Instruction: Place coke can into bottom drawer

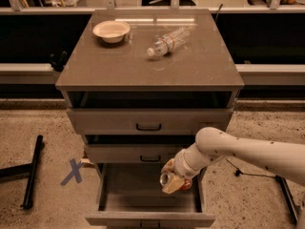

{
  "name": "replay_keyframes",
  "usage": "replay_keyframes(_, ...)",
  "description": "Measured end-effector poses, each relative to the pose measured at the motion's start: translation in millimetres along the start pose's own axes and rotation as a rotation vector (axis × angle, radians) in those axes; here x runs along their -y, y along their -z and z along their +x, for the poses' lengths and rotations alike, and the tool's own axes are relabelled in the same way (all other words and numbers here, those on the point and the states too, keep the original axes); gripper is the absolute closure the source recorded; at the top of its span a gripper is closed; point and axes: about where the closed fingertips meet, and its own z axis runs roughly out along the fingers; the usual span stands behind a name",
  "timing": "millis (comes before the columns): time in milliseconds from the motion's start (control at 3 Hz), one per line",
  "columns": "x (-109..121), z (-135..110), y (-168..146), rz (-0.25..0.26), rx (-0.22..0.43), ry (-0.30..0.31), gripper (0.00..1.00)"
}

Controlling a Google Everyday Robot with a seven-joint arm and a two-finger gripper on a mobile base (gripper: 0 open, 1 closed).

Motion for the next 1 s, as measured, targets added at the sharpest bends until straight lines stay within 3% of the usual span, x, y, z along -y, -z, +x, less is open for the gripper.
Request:
replay_keyframes(667, 23.1, 41.6, -42.0, 0.034, 0.020, -0.003, 1.00)
replay_keyframes(1000, 41.5, 80.1, -76.7, 0.079, 0.042, -0.080, 1.00)
